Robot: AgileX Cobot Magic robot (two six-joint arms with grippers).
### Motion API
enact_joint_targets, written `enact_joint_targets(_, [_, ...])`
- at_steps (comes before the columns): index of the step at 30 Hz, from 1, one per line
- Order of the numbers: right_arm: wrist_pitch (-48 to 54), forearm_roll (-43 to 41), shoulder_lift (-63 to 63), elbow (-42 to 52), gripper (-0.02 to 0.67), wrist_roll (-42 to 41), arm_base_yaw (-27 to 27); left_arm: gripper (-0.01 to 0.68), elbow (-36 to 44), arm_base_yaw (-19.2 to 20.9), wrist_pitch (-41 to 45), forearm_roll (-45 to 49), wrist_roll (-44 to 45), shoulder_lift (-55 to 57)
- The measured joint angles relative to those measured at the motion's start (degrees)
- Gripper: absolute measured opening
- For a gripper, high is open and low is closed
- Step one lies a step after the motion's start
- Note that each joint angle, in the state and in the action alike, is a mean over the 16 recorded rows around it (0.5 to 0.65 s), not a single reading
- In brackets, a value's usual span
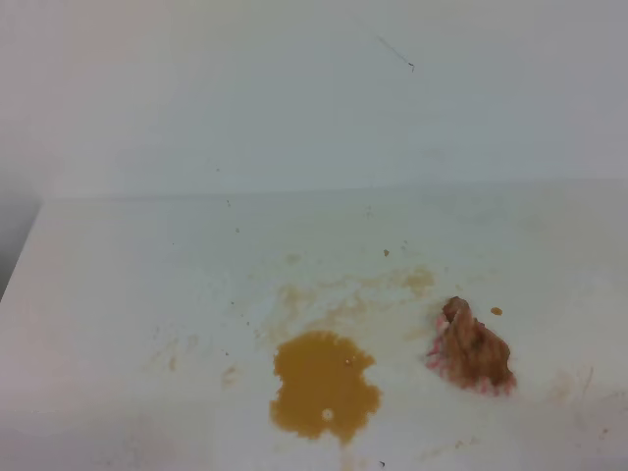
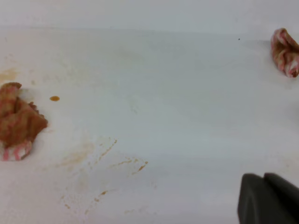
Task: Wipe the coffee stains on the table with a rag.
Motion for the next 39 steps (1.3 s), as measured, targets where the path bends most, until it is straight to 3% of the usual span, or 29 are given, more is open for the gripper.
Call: enact_joint_targets(39, [-2.93, 1.43, 0.00, 0.10, -0.002, 0.02, 0.00, -0.004, 0.00, 0.00, 0.00, 0.00, 0.00, 0.00])
